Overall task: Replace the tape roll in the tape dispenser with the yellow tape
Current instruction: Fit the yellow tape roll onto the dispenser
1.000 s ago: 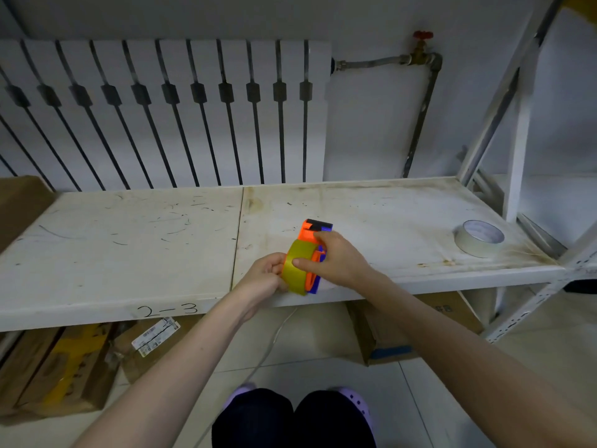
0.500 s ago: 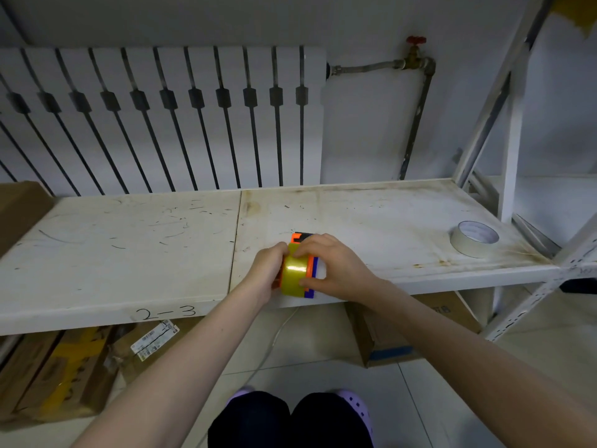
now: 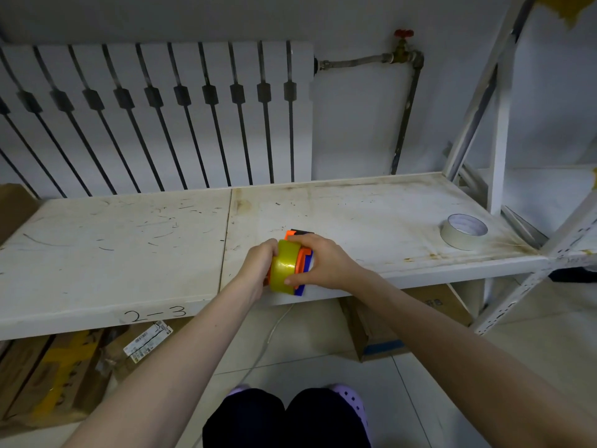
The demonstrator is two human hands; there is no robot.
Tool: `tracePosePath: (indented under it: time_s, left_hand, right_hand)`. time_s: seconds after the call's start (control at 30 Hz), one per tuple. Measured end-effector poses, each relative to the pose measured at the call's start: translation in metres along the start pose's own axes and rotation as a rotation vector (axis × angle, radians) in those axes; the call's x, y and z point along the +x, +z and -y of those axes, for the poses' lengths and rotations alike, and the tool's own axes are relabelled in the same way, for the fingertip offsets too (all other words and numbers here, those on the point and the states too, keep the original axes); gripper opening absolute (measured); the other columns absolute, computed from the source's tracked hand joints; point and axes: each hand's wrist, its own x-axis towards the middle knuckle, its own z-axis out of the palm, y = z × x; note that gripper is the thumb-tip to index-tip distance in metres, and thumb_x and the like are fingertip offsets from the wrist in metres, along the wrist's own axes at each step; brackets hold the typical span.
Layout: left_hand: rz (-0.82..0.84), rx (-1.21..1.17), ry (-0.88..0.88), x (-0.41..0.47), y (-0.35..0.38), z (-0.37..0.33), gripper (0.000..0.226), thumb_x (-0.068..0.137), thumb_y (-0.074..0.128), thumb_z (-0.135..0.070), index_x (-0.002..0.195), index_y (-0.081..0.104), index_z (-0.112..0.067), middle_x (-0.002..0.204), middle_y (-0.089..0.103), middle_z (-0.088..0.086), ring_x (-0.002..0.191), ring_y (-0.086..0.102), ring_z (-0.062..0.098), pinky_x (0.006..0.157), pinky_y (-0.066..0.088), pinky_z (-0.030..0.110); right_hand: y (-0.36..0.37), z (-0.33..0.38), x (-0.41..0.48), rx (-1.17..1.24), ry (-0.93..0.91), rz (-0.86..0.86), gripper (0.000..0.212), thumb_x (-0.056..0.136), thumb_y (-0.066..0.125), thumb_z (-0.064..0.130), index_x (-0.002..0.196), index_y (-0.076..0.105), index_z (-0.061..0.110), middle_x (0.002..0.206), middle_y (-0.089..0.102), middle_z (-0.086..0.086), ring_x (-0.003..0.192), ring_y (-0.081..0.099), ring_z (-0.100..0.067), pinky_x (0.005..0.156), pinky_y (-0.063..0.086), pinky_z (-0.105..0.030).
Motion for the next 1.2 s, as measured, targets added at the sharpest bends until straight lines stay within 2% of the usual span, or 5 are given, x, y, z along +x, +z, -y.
tracePosePath:
  time_s: [0.27, 0.47, 0.67, 1.0, 1.2]
  left_hand:
    - [0.036, -0.043, -0.030, -0.004, -0.004, 0.005, 0.034, 0.052, 0.044, -0.012, 0.084, 0.052, -0.007, 0.076, 0.050, 0.011, 0.066, 0.049, 0.027, 0.059, 0.042, 0.028]
    - [0.038, -0.043, -0.042, -0.007, -0.001, -0.003, 0.022, 0.086, 0.046, -0.026, 0.102, 0.054, -0.013, 0.080, 0.058, 0.007, 0.070, 0.056, 0.022, 0.059, 0.046, 0.029]
    - [0.031, 0.011, -0.057, -0.011, 0.003, -0.001, 0.013, 0.078, 0.038, -0.003, 0.072, 0.048, -0.009, 0.069, 0.050, 0.010, 0.061, 0.049, 0.025, 0.056, 0.040, 0.028]
    - [0.071, 0.005, -0.069, -0.013, 0.001, -0.014, 0.014, 0.087, 0.038, -0.014, 0.081, 0.051, -0.011, 0.073, 0.054, 0.009, 0.063, 0.052, 0.024, 0.053, 0.041, 0.029]
    - [0.079, 0.065, -0.047, -0.008, -0.003, -0.009, 0.015, 0.081, 0.036, -0.006, 0.069, 0.043, -0.011, 0.067, 0.046, 0.008, 0.059, 0.044, 0.023, 0.055, 0.037, 0.027]
  right_hand:
    - [-0.002, 0.001, 0.001, 0.029, 0.017, 0.022, 0.084, 0.067, 0.079, 0.044, 0.139, 0.039, 0.023, 0.134, 0.049, -0.001, 0.119, 0.048, -0.019, 0.094, 0.049, -0.035]
    - [0.000, 0.004, 0.000, 0.000, 0.016, 0.006, 0.084, 0.065, 0.081, 0.042, 0.137, 0.040, 0.025, 0.133, 0.049, 0.000, 0.118, 0.048, -0.019, 0.093, 0.050, -0.035]
    - [0.004, 0.007, -0.005, 0.083, 0.004, 0.038, 0.089, 0.062, 0.082, 0.044, 0.136, 0.037, 0.024, 0.135, 0.042, -0.002, 0.120, 0.044, -0.017, 0.097, 0.048, -0.037]
    - [0.005, 0.014, -0.003, -0.105, -0.041, 0.013, 0.091, 0.059, 0.084, 0.045, 0.133, 0.037, 0.019, 0.131, 0.042, -0.002, 0.117, 0.043, -0.018, 0.093, 0.048, -0.036]
    - [-0.007, 0.011, 0.002, 0.173, 0.058, 0.115, 0.067, 0.071, 0.079, 0.036, 0.123, 0.040, 0.019, 0.124, 0.049, -0.001, 0.113, 0.052, -0.021, 0.091, 0.054, -0.037]
